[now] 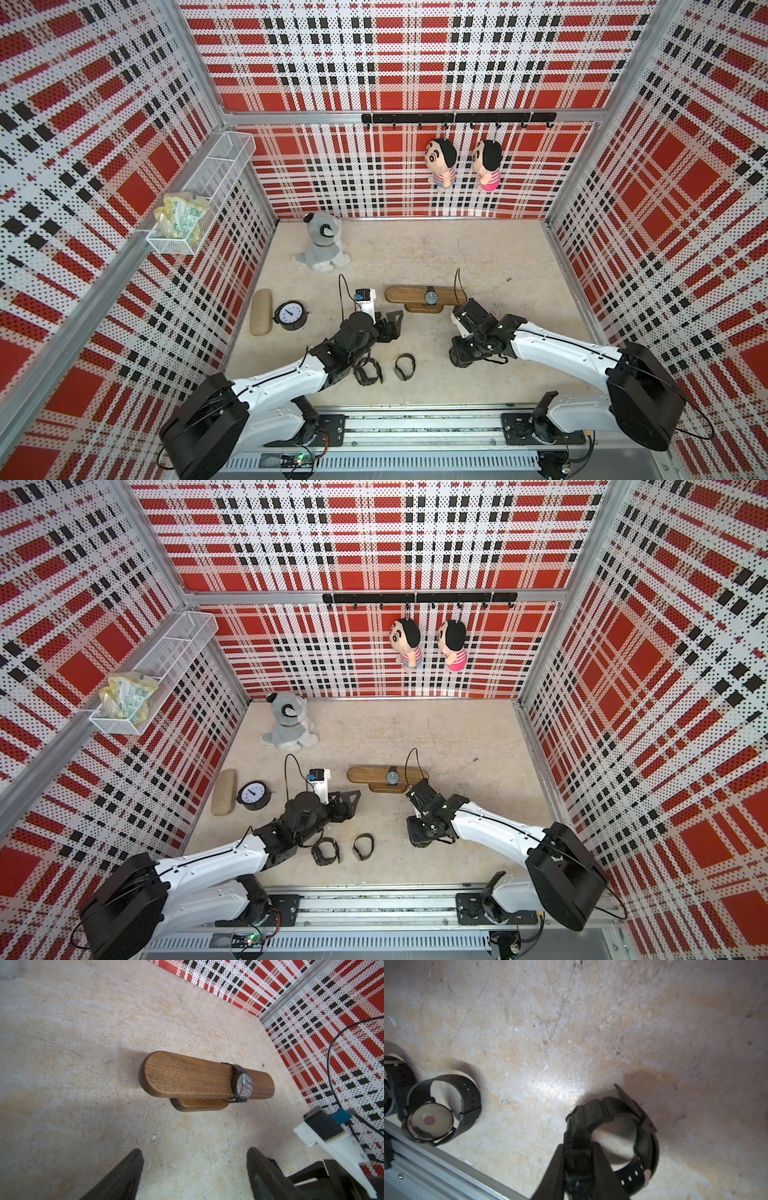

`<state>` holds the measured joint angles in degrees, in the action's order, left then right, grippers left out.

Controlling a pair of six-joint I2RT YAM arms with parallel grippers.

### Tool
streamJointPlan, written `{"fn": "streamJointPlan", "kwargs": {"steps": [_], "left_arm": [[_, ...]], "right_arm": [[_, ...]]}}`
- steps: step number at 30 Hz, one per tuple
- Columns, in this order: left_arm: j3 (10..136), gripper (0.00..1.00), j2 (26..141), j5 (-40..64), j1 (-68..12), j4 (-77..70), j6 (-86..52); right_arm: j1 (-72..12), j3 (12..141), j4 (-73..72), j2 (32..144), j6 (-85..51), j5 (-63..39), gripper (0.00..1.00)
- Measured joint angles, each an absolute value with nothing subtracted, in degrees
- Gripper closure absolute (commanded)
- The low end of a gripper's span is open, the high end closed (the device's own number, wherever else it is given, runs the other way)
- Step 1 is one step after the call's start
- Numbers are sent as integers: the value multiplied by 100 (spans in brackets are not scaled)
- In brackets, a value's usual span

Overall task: Place watch on stand
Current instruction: Pick up the watch at the center of the board.

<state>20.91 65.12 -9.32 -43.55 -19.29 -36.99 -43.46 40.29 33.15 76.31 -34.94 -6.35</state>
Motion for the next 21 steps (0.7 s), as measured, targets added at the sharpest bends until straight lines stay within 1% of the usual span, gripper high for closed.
{"fn": "streamJointPlan", "kwargs": {"steps": [2, 3, 7, 12, 16, 19, 21], "left_arm": [[2110, 18, 6589, -880, -4355, -1942, -3682], [2119, 18, 6630, -843, -4355, -1953, -3675], [2193, 18, 6722, -694, -4355, -1973, -3653], [2279, 22, 6724, -357, -4362, -2082, -3632], [2279, 24, 6746, 93, -4394, -2414, -3682], [2290, 25, 6866, 440, -4464, -2751, -3734], [2314, 26, 6993, 646, -4550, -2963, -3765]], "right_arm": [[-4346, 4073, 3334, 7629, -3505, -589, 99], [-4348, 4099, 3363, 7627, -3507, -569, 100], [-4351, 4237, 3623, 7391, -3503, -530, 100], [-4235, 4779, 3944, 6541, -3234, -676, 100], [-3704, 5315, 3865, 6119, -2873, -1280, 100], [-3297, 5527, 3647, 5992, -2674, -1868, 100], [-3183, 5607, 3461, 5953, -2589, -2300, 100]]}}
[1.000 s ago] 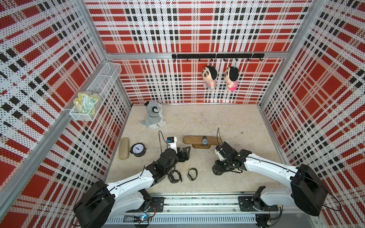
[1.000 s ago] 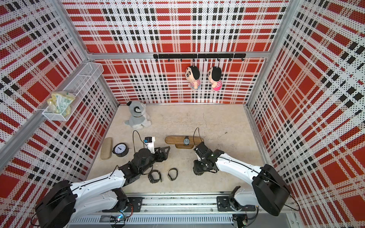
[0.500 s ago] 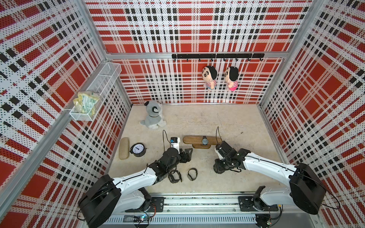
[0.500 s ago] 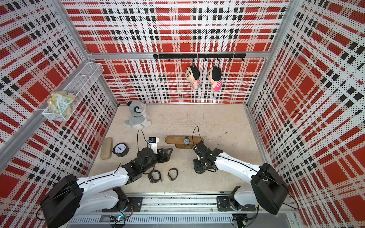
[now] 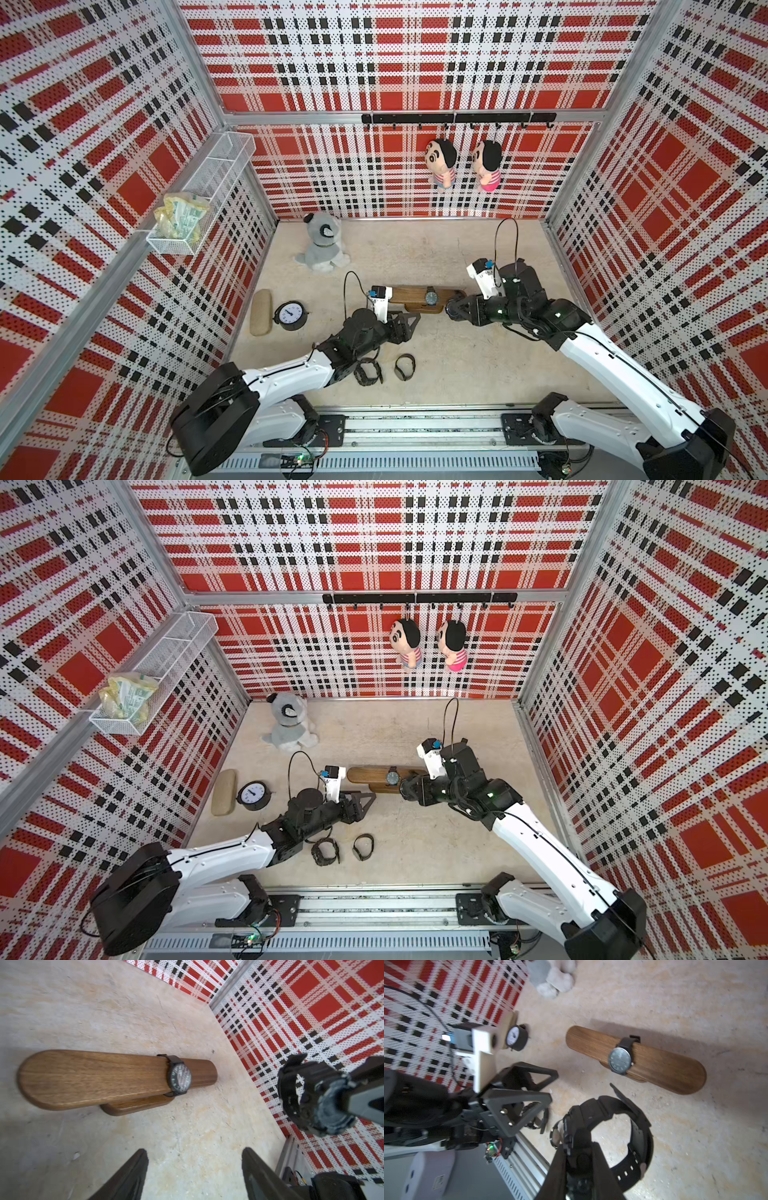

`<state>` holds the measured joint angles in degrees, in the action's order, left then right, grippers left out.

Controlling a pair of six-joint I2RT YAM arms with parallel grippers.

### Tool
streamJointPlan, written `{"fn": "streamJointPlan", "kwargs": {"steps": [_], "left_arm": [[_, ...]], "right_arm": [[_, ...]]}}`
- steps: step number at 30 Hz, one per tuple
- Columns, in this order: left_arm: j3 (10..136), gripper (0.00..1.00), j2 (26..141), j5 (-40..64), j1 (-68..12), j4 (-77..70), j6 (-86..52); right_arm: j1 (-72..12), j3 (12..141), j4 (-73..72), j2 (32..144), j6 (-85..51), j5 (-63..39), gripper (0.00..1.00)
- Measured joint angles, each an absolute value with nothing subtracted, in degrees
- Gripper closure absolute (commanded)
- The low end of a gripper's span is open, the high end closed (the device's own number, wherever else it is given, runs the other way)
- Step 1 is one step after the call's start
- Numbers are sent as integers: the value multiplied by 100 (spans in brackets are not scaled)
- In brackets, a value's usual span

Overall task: Place watch on stand
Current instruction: Pick up the watch at the center of the board.

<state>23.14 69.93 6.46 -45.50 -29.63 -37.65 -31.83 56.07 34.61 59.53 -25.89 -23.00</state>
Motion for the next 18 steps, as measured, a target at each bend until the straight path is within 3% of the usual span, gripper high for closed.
{"fn": "streamJointPlan", "kwargs": {"steps": [10, 18], "left_arm": [[2488, 28, 7345, 1634, -4779, -3983, -3994], [1911, 30, 6834, 2154, -4434, -5074, -4480]], "right_arm": [[-3175, 5282, 2274, 5660, -2541, -3861, 100], [-3175, 4974, 1586, 5664, -2672, -4558, 100]]}}
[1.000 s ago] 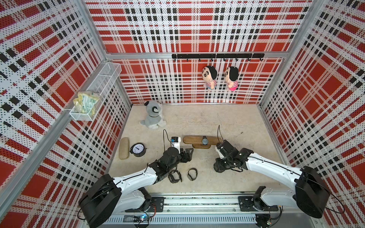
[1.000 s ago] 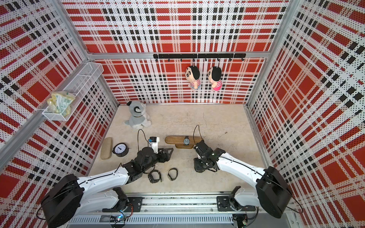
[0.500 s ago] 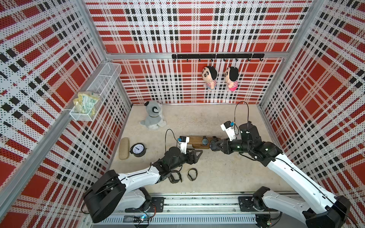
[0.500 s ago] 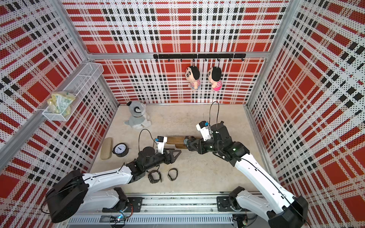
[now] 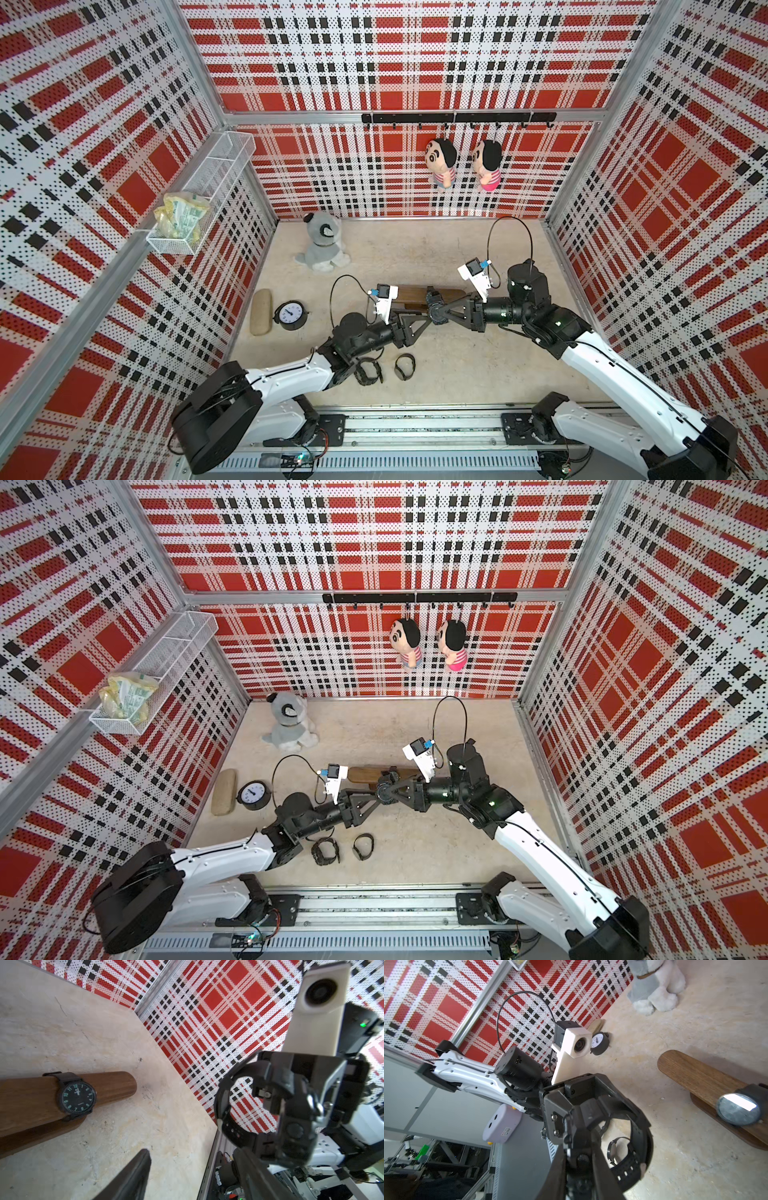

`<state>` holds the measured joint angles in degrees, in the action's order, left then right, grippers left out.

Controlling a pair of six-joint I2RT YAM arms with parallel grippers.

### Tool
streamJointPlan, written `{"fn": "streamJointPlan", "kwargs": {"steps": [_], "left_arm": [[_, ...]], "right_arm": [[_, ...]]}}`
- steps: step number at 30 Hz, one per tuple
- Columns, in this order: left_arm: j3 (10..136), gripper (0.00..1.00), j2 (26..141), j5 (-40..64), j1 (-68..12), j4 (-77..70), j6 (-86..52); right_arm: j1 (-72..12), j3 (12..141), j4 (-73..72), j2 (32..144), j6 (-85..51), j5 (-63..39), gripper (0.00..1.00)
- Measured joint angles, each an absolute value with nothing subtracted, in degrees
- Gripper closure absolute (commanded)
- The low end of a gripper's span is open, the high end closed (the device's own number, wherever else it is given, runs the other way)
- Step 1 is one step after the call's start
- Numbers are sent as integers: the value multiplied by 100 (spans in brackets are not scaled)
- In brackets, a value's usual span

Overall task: Place watch on stand
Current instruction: Pick up the watch at the center of the board.

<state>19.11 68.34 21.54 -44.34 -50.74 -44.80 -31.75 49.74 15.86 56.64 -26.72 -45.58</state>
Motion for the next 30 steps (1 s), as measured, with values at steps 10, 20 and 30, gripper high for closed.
{"fn": "streamJointPlan", "kwargs": {"steps": [10, 20, 30], "left_arm": [[1776, 30, 6875, 2657, -4342, -6084, -4974], [1684, 33, 7358, 3030, -4246, -7078, -5448], [1712, 38, 7540, 3124, -4246, -7323, -5555]], "right_arm": [[-3175, 4866, 733, 5618, -2971, -5192, 100], [-3221, 4866, 602, 5690, -2978, -5380, 100], [-3553, 4871, 620, 5953, -2902, -5369, 100]]}}
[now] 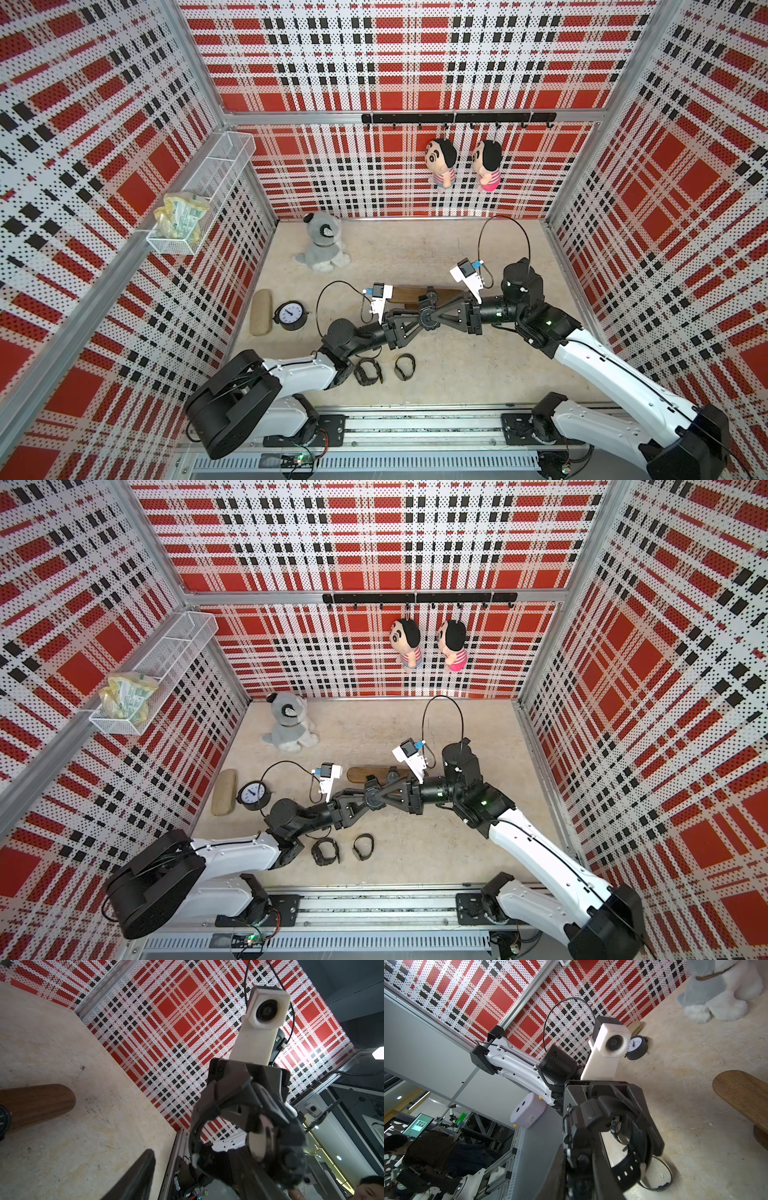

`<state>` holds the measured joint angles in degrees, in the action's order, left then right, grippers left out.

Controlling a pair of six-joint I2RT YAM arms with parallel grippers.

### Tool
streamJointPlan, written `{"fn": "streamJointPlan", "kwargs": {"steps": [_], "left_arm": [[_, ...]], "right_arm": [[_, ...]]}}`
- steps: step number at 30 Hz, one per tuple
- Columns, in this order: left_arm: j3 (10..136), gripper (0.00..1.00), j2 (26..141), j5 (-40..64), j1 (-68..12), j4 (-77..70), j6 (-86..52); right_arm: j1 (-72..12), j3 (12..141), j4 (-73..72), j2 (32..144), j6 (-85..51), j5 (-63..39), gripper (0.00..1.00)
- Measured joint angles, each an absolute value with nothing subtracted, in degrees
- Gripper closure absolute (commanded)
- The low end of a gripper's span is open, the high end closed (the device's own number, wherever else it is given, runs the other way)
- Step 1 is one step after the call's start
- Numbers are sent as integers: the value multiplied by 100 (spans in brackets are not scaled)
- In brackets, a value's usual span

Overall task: Place watch on stand
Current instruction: Pick up the watch at the center of the board.

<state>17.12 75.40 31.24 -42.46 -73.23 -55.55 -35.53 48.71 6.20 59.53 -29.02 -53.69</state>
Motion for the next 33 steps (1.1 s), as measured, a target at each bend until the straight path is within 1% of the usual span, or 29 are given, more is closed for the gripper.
{"fn": "streamJointPlan", "kwargs": {"steps": [4, 7, 10, 12, 16, 19, 20, 21, 22, 24, 25, 26, 29, 33], "left_arm": [[1752, 42, 7651, 3124, -4254, -7330, -5568], [1815, 54, 7710, 3120, -4272, -7330, -5570], [1874, 62, 7756, 3122, -4278, -7338, -5575], [1905, 70, 7782, 3122, -4278, -7345, -5583], [1905, 83, 7791, 3120, -4278, -7365, -5612], [1892, 94, 7791, 3094, -4276, -7365, -5623], [1876, 100, 7789, 3079, -4276, -7382, -5631], [1850, 100, 7782, 3061, -4272, -7406, -5627], [1820, 100, 7773, 3046, -4268, -7419, -5642], [1719, 100, 7749, 2956, -4244, -7424, -5664], [1671, 100, 7730, 2908, -4241, -7413, -5671], [1619, 100, 7701, 2838, -4235, -7411, -5675], [1448, 100, 7566, 2556, -4195, -7367, -5677], [1262, 100, 7393, 2078, -4165, -7116, -5686]], "right_arm": [[-3712, 4882, 659, 6090, -2834, -5349, 100], [-3780, 4882, 687, 6149, -2805, -5308, 100], [-3800, 4888, 716, 6156, -2788, -5269, 100], [-3811, 4917, 755, 6173, -2764, -5240, 100], [-3813, 5004, 895, 6228, -2694, -5122, 99], [-3815, 5085, 1015, 6230, -2637, -5015, 78], [-3815, 5120, 1083, 6230, -2620, -4958, 72], [-3824, 5159, 1173, 6230, -2569, -4877, 66], [-3824, 5201, 1240, 6230, -2523, -4812, 56], [-3824, 5288, 1420, 6230, -2421, -4626, 43], [-3824, 5325, 1496, 6230, -2394, -4550, 30], [-3824, 5371, 1610, 6226, -2333, -4442, 23], [-3824, 5489, 1957, 6219, -2178, -4071, 13], [-3824, 5774, 2569, 6222, -2003, -3345, 12]]}}
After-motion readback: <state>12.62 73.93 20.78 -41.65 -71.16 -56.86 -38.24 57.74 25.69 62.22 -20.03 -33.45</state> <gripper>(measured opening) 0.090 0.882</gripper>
